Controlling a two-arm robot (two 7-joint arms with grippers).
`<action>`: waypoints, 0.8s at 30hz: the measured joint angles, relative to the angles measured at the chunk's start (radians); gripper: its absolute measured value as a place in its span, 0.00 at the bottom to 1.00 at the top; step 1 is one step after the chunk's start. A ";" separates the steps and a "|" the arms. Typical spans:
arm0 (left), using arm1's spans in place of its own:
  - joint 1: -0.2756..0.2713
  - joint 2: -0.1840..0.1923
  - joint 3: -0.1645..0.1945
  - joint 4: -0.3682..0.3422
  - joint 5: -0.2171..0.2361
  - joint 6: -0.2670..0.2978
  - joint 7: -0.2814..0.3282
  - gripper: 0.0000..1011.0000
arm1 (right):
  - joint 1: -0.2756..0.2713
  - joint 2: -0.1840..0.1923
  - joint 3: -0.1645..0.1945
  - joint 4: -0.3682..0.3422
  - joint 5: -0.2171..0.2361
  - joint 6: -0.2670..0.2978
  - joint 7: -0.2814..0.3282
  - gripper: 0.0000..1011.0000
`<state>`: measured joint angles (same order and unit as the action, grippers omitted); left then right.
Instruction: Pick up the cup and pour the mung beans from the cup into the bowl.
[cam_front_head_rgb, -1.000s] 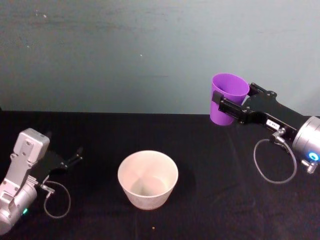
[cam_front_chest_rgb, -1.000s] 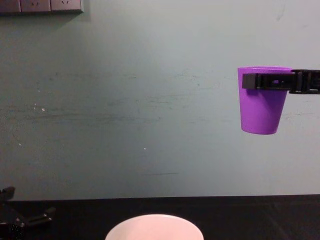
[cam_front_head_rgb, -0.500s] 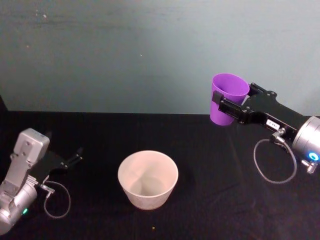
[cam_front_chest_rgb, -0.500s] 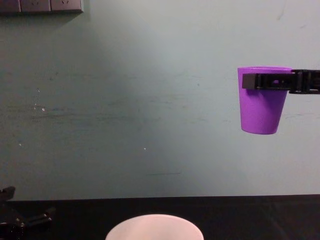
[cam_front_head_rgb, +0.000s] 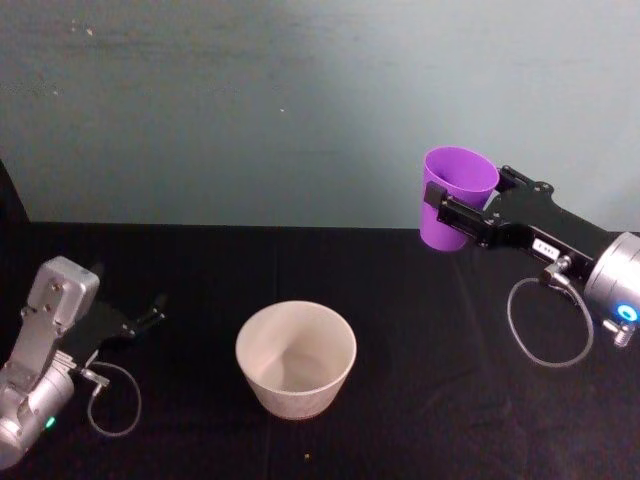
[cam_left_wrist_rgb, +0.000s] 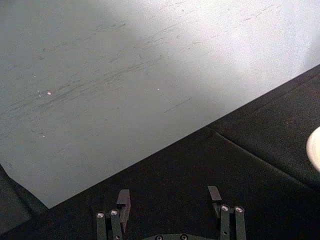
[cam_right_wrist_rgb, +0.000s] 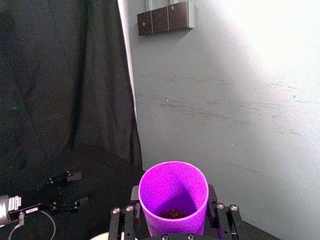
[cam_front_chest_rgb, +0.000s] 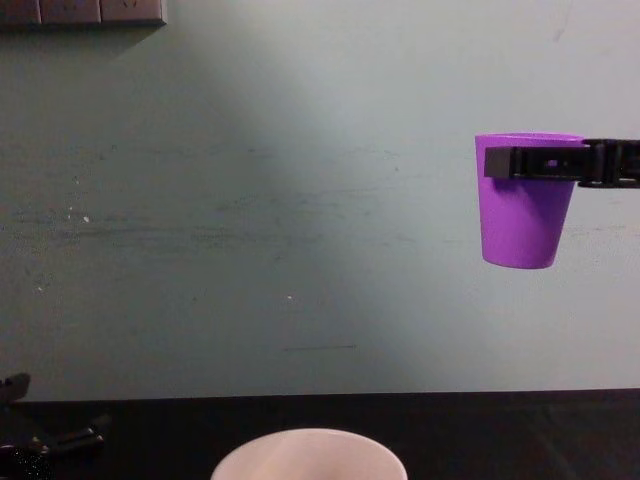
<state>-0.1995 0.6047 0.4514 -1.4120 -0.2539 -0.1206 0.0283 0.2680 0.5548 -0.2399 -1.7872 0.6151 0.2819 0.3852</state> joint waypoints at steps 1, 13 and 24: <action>0.000 0.000 0.000 0.000 0.000 0.000 0.000 0.99 | 0.000 0.000 0.000 0.000 0.000 0.000 0.000 0.74; 0.000 0.000 0.000 0.000 0.000 0.000 0.000 0.99 | 0.000 0.000 0.000 0.000 0.000 0.000 0.000 0.74; 0.000 0.000 0.000 0.000 0.000 0.000 0.000 0.99 | 0.000 0.000 0.000 0.000 0.000 0.000 0.000 0.74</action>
<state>-0.1995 0.6047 0.4514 -1.4120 -0.2539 -0.1206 0.0283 0.2680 0.5548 -0.2399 -1.7872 0.6150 0.2819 0.3852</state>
